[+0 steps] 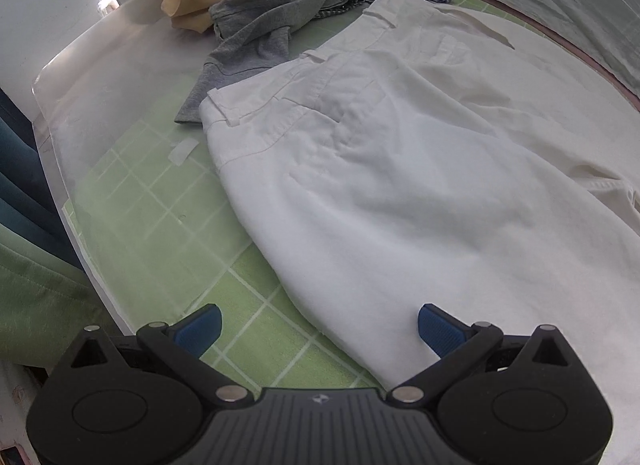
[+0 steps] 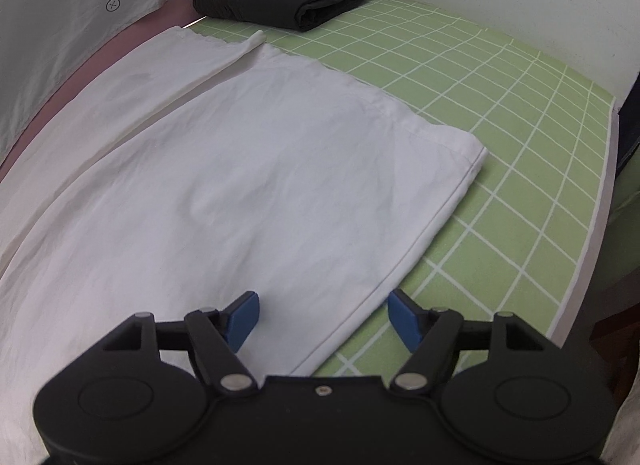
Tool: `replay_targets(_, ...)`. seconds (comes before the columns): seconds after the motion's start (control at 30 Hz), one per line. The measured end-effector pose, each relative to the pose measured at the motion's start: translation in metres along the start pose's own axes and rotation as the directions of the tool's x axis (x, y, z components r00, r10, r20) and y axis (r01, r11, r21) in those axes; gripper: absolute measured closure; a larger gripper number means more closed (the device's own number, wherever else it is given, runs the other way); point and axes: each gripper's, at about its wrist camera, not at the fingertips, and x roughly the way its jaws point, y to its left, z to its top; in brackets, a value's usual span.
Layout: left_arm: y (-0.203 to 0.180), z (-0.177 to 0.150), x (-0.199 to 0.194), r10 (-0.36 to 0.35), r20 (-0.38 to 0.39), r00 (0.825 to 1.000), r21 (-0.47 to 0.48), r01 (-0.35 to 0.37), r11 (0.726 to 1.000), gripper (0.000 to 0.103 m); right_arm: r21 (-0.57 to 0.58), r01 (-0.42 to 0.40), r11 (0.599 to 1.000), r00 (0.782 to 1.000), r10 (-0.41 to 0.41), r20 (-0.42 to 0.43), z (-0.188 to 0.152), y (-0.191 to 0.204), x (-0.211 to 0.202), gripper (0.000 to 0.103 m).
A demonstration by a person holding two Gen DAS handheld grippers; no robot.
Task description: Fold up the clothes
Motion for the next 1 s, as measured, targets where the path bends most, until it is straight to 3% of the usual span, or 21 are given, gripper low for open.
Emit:
replay_targets(0.27,0.028,0.041,0.020,0.015,0.024,1.000,-0.110,-0.012,0.994,0.002,0.094,0.029,0.995,0.999,-0.031,0.015,0.003,0.006,0.007,0.014)
replay_targets(0.4,0.038,0.054,0.029,0.000,0.024,1.000,-0.149,0.004,0.989,0.017,0.117,0.054,0.992,0.998,-0.058,0.029,0.003,0.012,0.012,0.004)
replay_targets(0.53,0.042,0.062,0.036,-0.055,0.023,0.998,-0.182,0.058,0.981,0.037,0.161,0.077,0.984,0.996,-0.084,0.037,0.004,0.014,0.013,0.005)
replay_targets(0.6,0.042,0.063,0.038,-0.082,0.025,0.996,-0.196,0.086,0.977,0.056,0.188,0.097,0.977,0.992,-0.109,0.055,0.005,0.012,0.011,0.024)
replay_targets(0.63,0.042,0.063,0.039,-0.089,0.025,0.996,-0.203,0.092,0.975,0.061,0.191,0.114,0.975,0.990,-0.127,0.060,0.006,0.011,0.010,0.032)
replay_targets(0.73,0.044,0.063,0.037,-0.099,0.033,0.995,-0.232,0.104,0.967,0.082,0.246,0.149,0.958,0.983,-0.171,0.071,0.008,0.000,0.008,0.092)
replay_targets(0.8,0.047,0.062,0.033,-0.088,0.046,0.995,-0.241,0.096,0.966,0.092,0.341,0.072,0.937,0.992,-0.103,0.076,0.007,-0.019,0.008,0.099)
replay_targets(1.0,0.056,0.046,0.013,-0.055,0.094,0.994,-0.238,0.076,0.968,0.095,0.350,0.034,0.936,0.990,-0.080,0.116,0.002,-0.034,-0.009,0.100)
